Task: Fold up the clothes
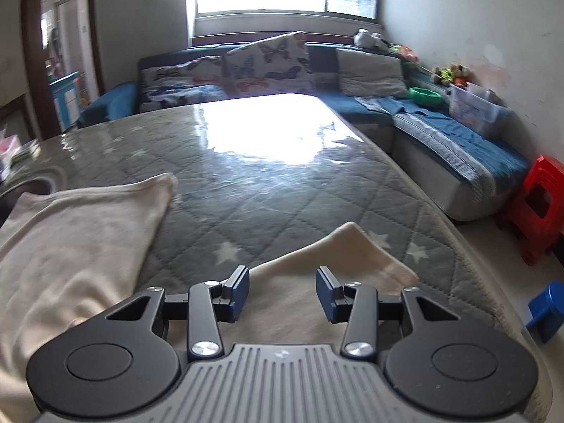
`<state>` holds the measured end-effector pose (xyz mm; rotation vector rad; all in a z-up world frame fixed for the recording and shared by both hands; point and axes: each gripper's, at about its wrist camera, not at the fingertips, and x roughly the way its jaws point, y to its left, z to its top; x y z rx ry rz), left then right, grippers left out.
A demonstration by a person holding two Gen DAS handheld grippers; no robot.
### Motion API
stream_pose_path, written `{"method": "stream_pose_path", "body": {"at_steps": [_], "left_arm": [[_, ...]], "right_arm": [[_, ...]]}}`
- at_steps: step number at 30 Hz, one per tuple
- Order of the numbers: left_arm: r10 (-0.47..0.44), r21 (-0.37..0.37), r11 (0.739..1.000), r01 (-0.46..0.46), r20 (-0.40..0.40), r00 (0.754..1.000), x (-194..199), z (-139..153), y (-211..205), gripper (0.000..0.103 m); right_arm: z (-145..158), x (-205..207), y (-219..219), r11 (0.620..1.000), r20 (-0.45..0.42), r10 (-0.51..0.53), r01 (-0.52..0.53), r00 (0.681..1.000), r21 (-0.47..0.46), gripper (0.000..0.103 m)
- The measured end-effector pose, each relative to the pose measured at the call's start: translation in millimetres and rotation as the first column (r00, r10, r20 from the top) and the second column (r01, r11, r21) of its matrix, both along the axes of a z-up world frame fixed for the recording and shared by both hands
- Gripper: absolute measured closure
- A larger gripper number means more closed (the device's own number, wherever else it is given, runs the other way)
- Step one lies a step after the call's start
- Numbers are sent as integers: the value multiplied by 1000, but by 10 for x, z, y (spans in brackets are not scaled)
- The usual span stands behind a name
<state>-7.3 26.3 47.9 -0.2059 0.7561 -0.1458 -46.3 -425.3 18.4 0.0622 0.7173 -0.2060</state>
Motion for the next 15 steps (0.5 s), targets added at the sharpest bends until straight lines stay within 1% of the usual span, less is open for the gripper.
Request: {"method": "stream_pose_path", "body": {"at_steps": [1,3,5,6,9,13,15], "left_arm": [[-39,1,999,39,8,999,-10,6,-106,54],[-100,10,995,100,16,995,-47,5,-315,52],[-155,17,988,154,18,988,-86,-2,-519,46],[-176,17,984,176,18,984,-106,-9,-616,46],[-245,25,969,244,18,969,-170,-42,-810,44],[-342,48,939,340,26,939,-283,-82,-1010,43],[-386,66,921,384,23,922,-340,-110,-1097,43]], "right_arm": [[16,-21,53,1000,0,21,-21,1000,-8,55],[44,-66,163,998,1,66,-66,998,-21,54],[73,-112,273,994,4,108,-107,994,-30,51],[85,-130,320,992,6,125,-125,992,-31,48],[112,-192,480,982,10,185,-184,983,-37,47],[152,-226,738,961,29,270,-267,962,-74,45],[150,-214,847,947,27,307,-302,951,-110,45]]}}
